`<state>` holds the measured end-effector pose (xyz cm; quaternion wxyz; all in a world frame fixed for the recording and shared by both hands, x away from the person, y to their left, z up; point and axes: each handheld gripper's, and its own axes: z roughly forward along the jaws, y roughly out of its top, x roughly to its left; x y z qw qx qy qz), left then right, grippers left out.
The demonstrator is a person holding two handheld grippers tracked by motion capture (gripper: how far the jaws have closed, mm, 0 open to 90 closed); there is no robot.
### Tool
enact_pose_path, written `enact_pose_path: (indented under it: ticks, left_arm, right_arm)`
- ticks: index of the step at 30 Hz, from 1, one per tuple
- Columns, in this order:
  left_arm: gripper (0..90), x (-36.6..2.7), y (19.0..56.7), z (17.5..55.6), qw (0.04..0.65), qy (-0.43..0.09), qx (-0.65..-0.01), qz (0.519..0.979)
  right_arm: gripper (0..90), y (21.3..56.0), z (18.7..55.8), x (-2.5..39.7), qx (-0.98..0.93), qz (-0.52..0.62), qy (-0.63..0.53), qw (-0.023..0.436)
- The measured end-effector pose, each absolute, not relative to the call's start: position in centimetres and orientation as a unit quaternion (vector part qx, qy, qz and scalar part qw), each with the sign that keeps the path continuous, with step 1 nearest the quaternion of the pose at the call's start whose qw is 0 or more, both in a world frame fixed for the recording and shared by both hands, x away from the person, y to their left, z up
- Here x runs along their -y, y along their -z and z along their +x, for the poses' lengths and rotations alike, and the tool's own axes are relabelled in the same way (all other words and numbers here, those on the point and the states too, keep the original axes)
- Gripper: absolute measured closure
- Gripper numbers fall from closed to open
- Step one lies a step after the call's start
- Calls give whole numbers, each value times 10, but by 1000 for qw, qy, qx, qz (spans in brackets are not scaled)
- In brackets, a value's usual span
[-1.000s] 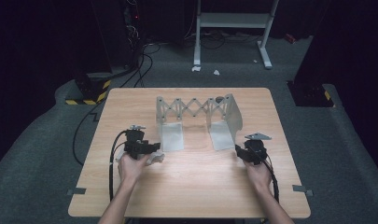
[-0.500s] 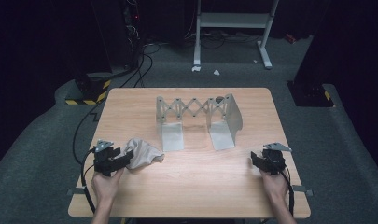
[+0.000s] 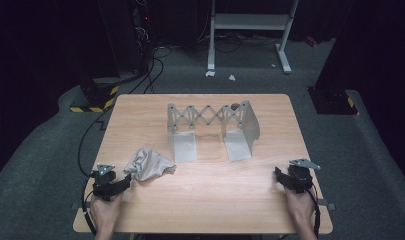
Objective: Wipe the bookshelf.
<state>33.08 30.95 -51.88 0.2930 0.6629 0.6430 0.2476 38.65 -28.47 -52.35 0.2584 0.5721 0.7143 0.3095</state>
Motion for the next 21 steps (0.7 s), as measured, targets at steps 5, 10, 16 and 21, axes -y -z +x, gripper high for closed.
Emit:
enact_pose_path:
  ticks: [5, 10, 16, 21]
  left_arm:
    - [357, -304, 529, 333, 300, -284, -626, 662]
    - [361, -304, 529, 333, 302, -283, -627, 659]
    - [357, -304, 529, 333, 304, -281, -626, 661]
    - [353, -304, 529, 333, 307, -279, -626, 660]
  right_arm:
    - [338, 524, 385, 285, -717, 571, -307, 257]
    - [334, 524, 385, 285, -716, 572, -306, 257]
    - [334, 524, 386, 285, -717, 572, -306, 257]
    - [333, 524, 386, 284, -716, 573, -306, 256]
